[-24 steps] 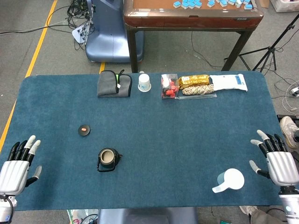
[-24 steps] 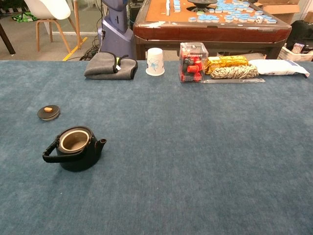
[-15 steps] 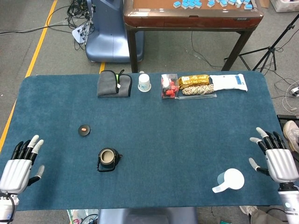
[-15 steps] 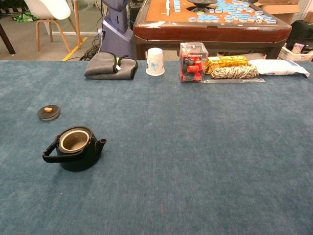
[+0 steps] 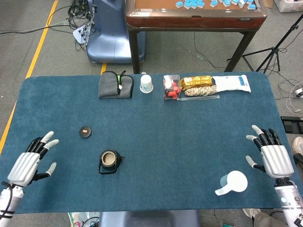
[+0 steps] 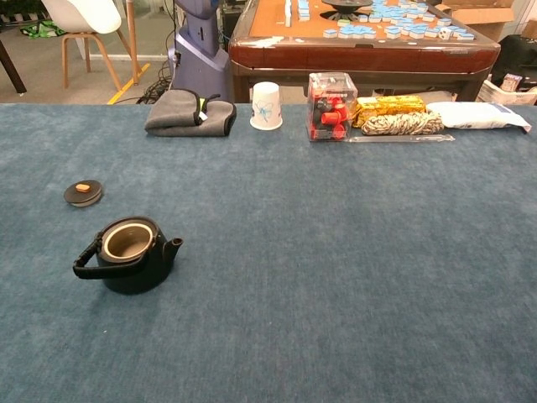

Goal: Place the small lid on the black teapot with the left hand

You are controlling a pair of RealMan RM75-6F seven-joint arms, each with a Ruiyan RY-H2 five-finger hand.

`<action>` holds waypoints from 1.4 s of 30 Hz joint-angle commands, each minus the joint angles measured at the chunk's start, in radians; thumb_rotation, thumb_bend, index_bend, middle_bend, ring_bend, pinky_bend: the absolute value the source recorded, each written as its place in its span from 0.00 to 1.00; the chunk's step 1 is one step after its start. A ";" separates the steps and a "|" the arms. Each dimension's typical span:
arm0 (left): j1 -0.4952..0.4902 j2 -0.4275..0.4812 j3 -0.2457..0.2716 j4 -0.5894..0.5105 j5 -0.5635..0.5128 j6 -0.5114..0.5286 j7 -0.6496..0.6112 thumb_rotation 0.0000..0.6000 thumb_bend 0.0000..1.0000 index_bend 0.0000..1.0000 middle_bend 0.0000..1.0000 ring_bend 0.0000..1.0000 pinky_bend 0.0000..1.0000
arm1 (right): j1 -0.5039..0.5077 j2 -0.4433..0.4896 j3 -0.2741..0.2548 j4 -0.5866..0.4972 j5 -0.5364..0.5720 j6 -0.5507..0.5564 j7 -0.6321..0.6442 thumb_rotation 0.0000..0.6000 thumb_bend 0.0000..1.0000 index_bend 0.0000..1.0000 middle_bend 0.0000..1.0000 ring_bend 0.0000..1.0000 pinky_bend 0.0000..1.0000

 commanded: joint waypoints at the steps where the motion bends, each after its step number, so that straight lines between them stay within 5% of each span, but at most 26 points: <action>1: -0.037 -0.008 -0.013 0.021 -0.013 -0.039 0.017 1.00 0.38 0.23 0.00 0.00 0.00 | 0.010 -0.001 0.008 -0.006 0.011 -0.011 -0.011 1.00 0.29 0.27 0.11 0.10 0.04; 7: -0.072 -0.053 -0.038 0.066 -0.037 -0.060 0.025 1.00 0.38 0.30 0.00 0.00 0.00 | 0.036 -0.011 0.021 -0.012 0.035 -0.040 -0.036 1.00 0.29 0.27 0.11 0.10 0.04; 12: -0.129 -0.027 -0.046 0.059 -0.107 -0.184 0.033 1.00 0.35 0.15 0.00 0.00 0.00 | 0.066 -0.028 0.035 -0.007 0.059 -0.076 -0.060 1.00 0.29 0.27 0.11 0.10 0.04; 21: -0.201 -0.001 -0.067 0.015 -0.194 -0.287 0.149 1.00 0.35 0.11 0.00 0.00 0.00 | 0.117 -0.038 0.059 -0.013 0.083 -0.124 -0.060 1.00 0.29 0.27 0.11 0.10 0.04; 33: -0.231 -0.047 -0.058 0.020 -0.234 -0.308 0.210 1.00 0.35 0.16 0.00 0.00 0.00 | 0.173 0.129 0.139 -0.225 0.090 -0.136 -0.023 1.00 0.29 0.27 0.11 0.10 0.04; 42: -0.258 -0.073 -0.057 0.038 -0.258 -0.333 0.231 1.00 0.35 0.16 0.00 0.00 0.00 | 0.191 0.158 0.144 -0.252 0.122 -0.149 -0.027 1.00 0.29 0.27 0.11 0.10 0.04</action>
